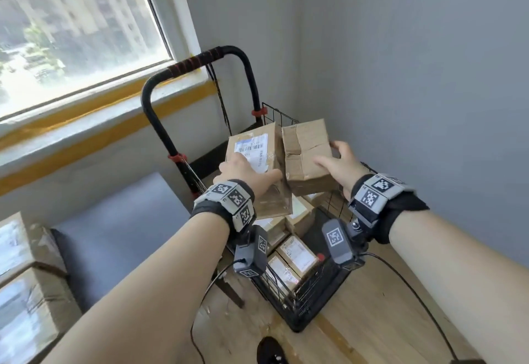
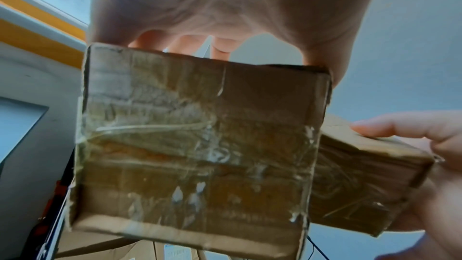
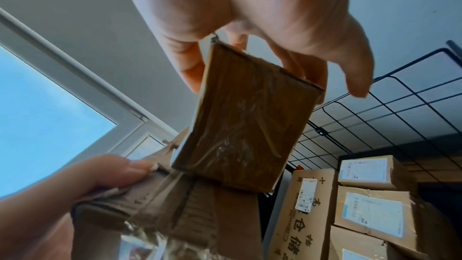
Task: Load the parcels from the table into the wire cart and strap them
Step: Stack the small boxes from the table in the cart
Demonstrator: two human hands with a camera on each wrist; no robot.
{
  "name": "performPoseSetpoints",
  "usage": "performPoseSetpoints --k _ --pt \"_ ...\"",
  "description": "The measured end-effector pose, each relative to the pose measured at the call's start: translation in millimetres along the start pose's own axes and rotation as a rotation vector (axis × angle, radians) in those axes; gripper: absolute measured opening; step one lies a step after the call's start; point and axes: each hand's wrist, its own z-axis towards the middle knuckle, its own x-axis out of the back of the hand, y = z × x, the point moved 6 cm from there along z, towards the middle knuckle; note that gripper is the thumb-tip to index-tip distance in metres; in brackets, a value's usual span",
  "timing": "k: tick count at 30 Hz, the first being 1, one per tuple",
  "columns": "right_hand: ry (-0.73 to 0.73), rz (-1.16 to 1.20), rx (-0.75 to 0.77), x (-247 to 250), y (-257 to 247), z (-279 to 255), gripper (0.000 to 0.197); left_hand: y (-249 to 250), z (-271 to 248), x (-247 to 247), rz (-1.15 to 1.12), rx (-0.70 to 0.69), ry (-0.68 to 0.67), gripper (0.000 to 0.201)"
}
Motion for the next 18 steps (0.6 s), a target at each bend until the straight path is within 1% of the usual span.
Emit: performPoseSetpoints --k 4,6,10,12,13,16,18 --pt "-0.068 -0.012 -0.099 -10 15 55 0.074 -2 53 -24 -0.026 0.06 -0.072 0.093" --pt "-0.072 -0.051 -0.155 -12 19 81 0.085 -2 79 -37 -0.034 0.078 -0.111 0.095" --pt "-0.102 -0.223 -0.27 -15 31 136 0.115 -6 117 -66 0.02 0.11 -0.232 0.1" --pt "-0.115 -0.322 -0.299 -17 35 158 0.122 -11 130 -77 0.058 0.117 -0.277 0.1" --pt "-0.128 -0.377 -0.306 -18 37 167 0.121 -14 136 -83 0.082 0.122 -0.299 0.101" --pt "-0.181 -0.599 -0.319 -20 47 199 0.101 -21 152 -103 0.158 0.148 -0.364 0.102" --pt "-0.232 -0.744 -0.307 -25 56 221 0.102 -24 159 -120 0.197 0.166 -0.424 0.104"
